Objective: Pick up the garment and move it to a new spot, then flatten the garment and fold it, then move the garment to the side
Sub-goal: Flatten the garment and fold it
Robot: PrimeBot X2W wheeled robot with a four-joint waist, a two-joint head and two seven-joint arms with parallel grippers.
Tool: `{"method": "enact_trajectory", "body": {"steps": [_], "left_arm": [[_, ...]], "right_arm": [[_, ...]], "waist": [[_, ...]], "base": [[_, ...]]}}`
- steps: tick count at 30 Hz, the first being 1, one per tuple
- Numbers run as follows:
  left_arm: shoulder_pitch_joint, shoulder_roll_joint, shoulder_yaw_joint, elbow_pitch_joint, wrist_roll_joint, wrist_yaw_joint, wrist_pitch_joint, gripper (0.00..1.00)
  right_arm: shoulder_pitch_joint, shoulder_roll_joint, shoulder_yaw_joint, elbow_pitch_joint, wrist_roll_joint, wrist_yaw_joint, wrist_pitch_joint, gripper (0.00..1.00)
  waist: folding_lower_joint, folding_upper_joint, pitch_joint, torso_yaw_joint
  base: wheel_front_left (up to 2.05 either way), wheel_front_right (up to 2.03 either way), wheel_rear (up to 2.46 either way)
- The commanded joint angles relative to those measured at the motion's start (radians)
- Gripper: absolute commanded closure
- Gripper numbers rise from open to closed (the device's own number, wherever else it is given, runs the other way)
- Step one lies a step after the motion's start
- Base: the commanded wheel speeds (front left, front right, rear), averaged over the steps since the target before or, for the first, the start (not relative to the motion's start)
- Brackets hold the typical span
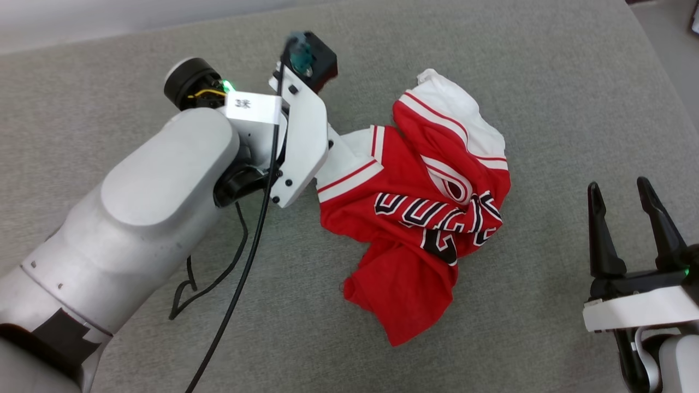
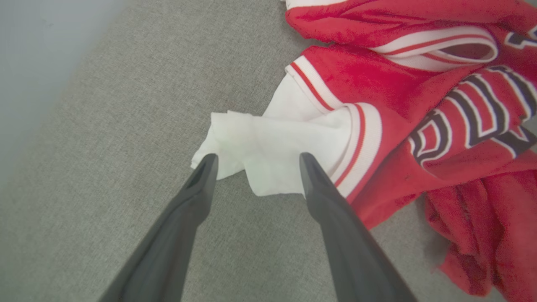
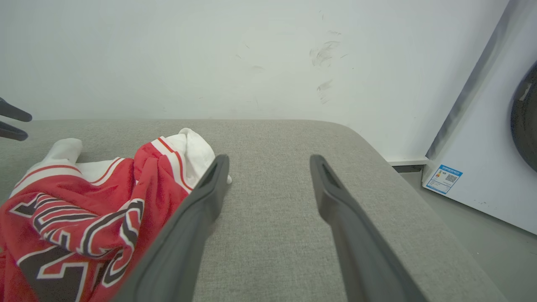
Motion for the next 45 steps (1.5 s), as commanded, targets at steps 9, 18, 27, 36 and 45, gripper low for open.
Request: {"method": "enact_trajectory", "body": {"steps": [9, 18, 27, 36, 45], "left_arm": [[-0.099, -0.015, -0.202, 0.136, -0.051, 0.000, 0.035, 0.00], [-0.046, 0.016, -0.298, 0.107, -0.080, -0.002, 0.089, 1.00], [-0.119, 0.004, -0.285, 0.085, -0.075, 0.000, -0.114, 1.00], [-0.132, 0.055, -0.266, 0.062, -0.029, 0.016, -0.442, 1.00], [0.103, 0.289, -0.220, -0.130, -0.081, 0.193, -0.562, 1.00]], "right_arm": [[-0.057, 0.024, 0.010, -0.006, -0.004, -0.001, -0.003, 0.00], [-0.071, 0.036, 0.001, -0.003, -0.015, -0.001, -0.003, 0.00], [-0.044, 0.019, -0.004, -0.005, -0.041, -0.001, -0.003, 0.00], [0.026, -0.010, -0.029, -0.011, -0.065, -0.001, -0.003, 0.00], [0.081, -0.013, -0.046, 0.002, -0.078, -0.001, -0.003, 0.00]], "waist": [[-0.0001, -0.0001, 0.087, -0.048], [-0.0001, -0.0001, 0.103, -0.054], [-0.0001, -0.0001, 0.047, 0.004], [-0.0001, -0.0001, -0.082, 0.126], [-0.0001, -0.0001, -0.158, 0.234]], "base": [[0.00, 0.00, 0.00], [0.00, 0.00, 0.00], [0.00, 0.00, 0.00], [0.00, 0.00, 0.00], [0.00, 0.00, 0.00]]}}
